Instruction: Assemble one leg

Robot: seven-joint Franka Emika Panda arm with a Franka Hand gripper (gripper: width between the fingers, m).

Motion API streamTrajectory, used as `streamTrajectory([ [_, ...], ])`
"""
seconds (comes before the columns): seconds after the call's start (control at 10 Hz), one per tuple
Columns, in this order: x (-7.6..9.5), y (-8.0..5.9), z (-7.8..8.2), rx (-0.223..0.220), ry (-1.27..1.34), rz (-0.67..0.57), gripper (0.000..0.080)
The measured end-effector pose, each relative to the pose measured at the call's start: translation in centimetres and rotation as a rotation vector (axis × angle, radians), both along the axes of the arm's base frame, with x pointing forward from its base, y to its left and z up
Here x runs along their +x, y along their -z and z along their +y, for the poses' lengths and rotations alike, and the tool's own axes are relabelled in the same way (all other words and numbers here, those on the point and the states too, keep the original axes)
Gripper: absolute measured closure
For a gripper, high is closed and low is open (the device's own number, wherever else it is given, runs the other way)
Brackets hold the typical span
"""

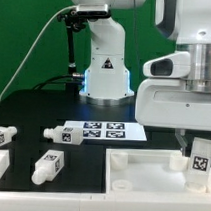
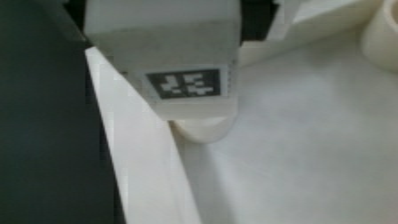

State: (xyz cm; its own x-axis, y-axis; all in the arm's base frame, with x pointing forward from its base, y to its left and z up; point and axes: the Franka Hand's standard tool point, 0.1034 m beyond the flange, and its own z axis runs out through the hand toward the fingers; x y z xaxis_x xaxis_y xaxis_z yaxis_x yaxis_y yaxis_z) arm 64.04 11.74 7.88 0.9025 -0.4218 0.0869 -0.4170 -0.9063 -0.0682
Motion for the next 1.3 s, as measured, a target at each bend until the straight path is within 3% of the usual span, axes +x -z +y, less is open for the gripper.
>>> streamTrajectory([
  [0.3, 0.1, 0.1, -0.5, 0.042, 0.314, 0.007, 0.0509],
  [0.5, 0.2, 0.2, -1.0, 0.118, 0.641, 0.027, 0.0509],
  [0.7, 0.1, 0.3, -1.3, 0.231, 0.963, 0.076, 0.0509],
  [0.8, 0.1, 0.3, -1.2, 0.256, 1.085, 0.093, 0.0509],
  [1.2, 0.0, 0.3, -1.1, 0.26, 1.119, 0.098, 0.0509],
  [1.3, -0.2, 0.3, -0.5, 0.196, 0.903, 0.082, 0.0328],
])
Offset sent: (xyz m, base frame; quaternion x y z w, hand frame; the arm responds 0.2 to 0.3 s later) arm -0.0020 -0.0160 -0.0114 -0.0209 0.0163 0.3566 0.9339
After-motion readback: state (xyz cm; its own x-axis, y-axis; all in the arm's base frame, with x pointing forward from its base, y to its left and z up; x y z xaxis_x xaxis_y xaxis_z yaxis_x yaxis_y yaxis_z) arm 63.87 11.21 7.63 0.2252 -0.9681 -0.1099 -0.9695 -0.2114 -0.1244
